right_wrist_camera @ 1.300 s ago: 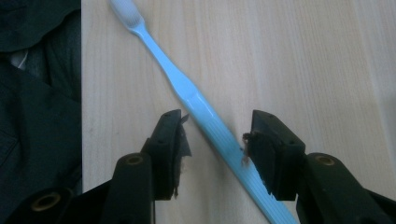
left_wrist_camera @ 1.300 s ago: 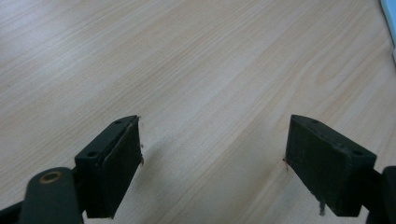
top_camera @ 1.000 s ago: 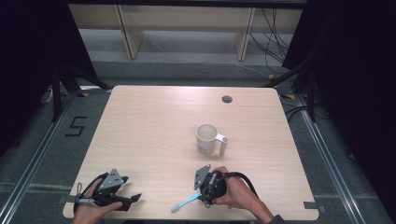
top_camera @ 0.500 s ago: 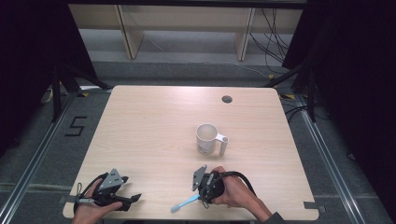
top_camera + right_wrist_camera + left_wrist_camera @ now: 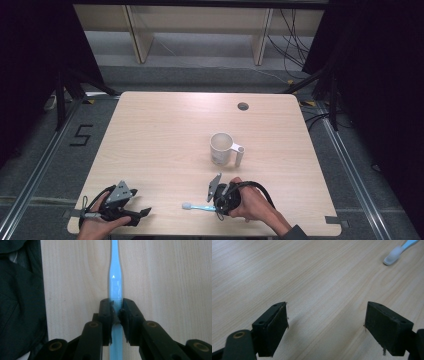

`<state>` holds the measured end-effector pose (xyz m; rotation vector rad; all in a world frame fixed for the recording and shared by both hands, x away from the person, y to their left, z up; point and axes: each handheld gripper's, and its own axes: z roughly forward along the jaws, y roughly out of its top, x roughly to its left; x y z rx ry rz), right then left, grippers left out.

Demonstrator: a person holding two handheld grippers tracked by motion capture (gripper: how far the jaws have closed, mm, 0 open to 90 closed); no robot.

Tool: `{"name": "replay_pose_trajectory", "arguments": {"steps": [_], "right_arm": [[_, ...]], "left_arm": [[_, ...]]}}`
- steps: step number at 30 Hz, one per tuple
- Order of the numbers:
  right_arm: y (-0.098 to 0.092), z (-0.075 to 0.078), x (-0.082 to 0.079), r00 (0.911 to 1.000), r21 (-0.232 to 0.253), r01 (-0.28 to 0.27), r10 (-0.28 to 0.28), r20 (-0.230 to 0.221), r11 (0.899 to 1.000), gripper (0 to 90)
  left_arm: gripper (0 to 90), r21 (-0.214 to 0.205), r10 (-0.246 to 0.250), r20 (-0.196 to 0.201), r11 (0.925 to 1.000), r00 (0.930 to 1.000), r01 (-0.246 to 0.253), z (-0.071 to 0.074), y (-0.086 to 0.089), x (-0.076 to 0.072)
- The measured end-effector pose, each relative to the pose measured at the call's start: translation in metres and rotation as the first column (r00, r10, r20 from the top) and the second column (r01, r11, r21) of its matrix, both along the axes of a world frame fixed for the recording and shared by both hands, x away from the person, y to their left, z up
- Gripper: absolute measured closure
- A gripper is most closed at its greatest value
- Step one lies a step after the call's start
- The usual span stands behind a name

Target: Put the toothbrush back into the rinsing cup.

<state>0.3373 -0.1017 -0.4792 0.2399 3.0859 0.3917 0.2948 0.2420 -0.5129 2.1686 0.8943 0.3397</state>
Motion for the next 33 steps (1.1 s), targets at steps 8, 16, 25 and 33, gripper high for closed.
{"name": "replay_pose_trajectory", "arguments": {"steps": [8, 16, 25, 33], "right_arm": [[0.003, 0.001, 0.002, 0.9998, -0.018, 0.009, -0.009, -0.018, 1.000, 74.5], [0.008, 0.002, 0.003, 0.9993, -0.045, 0.008, -0.010, -0.036, 0.999, 73.7], [0.019, 0.003, 0.007, 0.9986, -0.097, -0.004, -0.001, -0.053, 0.995, 76.1], [0.023, 0.002, 0.009, 0.9991, -0.117, -0.004, -0.001, -0.042, 0.993, 77.6]], "left_arm": [[17.8, -0.001, 0.001, 0.001, 1.0000, 1.0000, -0.001, 0.000, 0.000, 0.000], [17.8, 0.000, 0.000, 0.001, 1.0000, 1.0000, 0.000, 0.000, 0.000, 0.000], [17.8, -0.013, 0.010, 0.000, 0.9999, 0.9999, -0.010, 0.000, 0.000, 0.000], [17.8, -0.013, 0.010, 0.001, 0.9999, 0.9999, -0.010, 0.001, 0.000, -0.001]]}}
